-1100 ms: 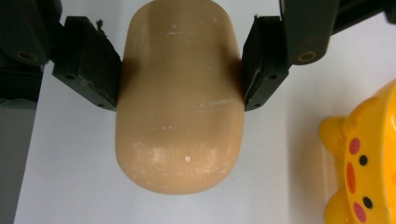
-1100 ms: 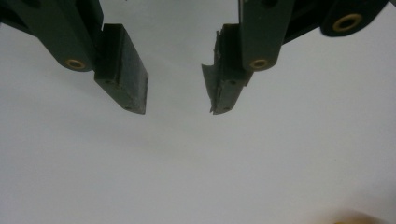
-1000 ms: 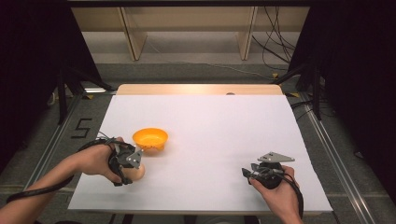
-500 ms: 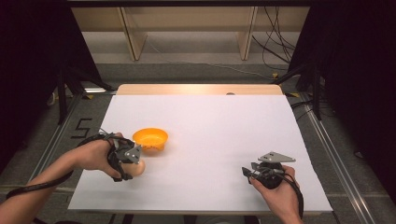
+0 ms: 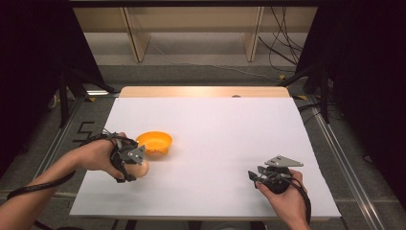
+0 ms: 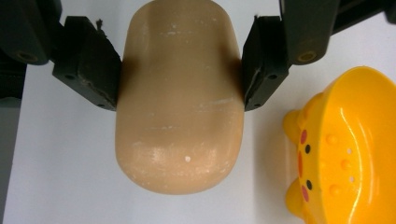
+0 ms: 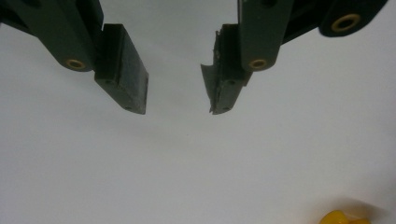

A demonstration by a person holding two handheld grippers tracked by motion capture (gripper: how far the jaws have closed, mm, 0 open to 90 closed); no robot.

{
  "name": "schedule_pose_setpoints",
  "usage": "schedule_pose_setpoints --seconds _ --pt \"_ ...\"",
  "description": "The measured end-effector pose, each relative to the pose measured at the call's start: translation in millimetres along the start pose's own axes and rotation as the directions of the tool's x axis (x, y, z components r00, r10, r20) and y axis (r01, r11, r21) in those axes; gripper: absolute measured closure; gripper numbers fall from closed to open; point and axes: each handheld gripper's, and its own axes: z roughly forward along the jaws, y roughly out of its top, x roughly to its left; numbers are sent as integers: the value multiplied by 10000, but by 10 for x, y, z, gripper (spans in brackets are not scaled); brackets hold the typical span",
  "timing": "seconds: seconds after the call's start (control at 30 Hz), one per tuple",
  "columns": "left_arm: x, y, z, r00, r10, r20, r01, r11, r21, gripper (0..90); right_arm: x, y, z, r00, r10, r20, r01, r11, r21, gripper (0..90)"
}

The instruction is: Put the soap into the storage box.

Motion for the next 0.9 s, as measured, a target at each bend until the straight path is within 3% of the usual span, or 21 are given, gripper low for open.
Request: schedule_pose_setpoints --seconds 0.8,0.9 --pt "153 -1 -55 9999 92 -92 -93 9999 -46 325 4 4 -7 9999 56 83 -55 9999 -152 568" --pt "174 -2 -62 9999 96 -118 -97 9999 -57 325 2 11 -20 10000 31 41 -31 10000 75 568"
